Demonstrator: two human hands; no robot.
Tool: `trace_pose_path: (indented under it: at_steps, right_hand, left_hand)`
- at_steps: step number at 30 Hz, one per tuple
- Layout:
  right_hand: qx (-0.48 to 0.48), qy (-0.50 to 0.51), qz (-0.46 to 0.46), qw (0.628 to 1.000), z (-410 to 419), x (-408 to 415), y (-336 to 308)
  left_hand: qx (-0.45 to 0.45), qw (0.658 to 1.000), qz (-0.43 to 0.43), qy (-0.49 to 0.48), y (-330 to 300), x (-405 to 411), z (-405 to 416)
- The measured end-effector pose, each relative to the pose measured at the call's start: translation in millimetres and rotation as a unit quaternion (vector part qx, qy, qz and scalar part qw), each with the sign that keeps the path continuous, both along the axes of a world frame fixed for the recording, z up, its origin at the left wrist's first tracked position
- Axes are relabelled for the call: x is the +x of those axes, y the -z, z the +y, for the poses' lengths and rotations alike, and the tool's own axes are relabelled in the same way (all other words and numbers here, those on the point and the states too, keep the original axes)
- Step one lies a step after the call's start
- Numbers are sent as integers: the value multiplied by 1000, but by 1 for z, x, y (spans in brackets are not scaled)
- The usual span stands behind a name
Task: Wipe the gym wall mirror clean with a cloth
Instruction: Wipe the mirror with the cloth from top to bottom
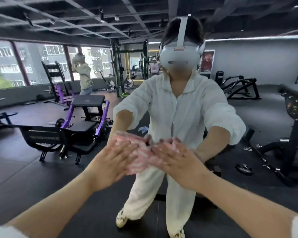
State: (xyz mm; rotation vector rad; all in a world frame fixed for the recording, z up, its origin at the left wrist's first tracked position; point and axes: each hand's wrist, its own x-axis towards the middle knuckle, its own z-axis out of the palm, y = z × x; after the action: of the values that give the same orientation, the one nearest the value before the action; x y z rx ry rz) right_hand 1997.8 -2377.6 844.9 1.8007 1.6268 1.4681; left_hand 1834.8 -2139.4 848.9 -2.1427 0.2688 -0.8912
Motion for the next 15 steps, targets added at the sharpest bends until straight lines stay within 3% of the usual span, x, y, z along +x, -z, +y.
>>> trace_pose_path:
  at_steps: [3, 9, 12, 15]
  right_hand:
    - [153, -24, 14, 988, 22, -11, -78]
    - [288, 36, 77, 954, 56, -33, -208]
    - [324, 48, 95, 940, 75, -40, -220]
    - [334, 29, 84, 938, 89, -47, -196]
  left_hand:
    - [-22, 996, -88, 7, -74, 8, 16]
    - [-110, 980, -161, 29, -222, 23, 20]
    - [-99, 981, -155, 63, -241, 21, 24]
    - [-90, 983, -129, 93, -216, 13, 39]
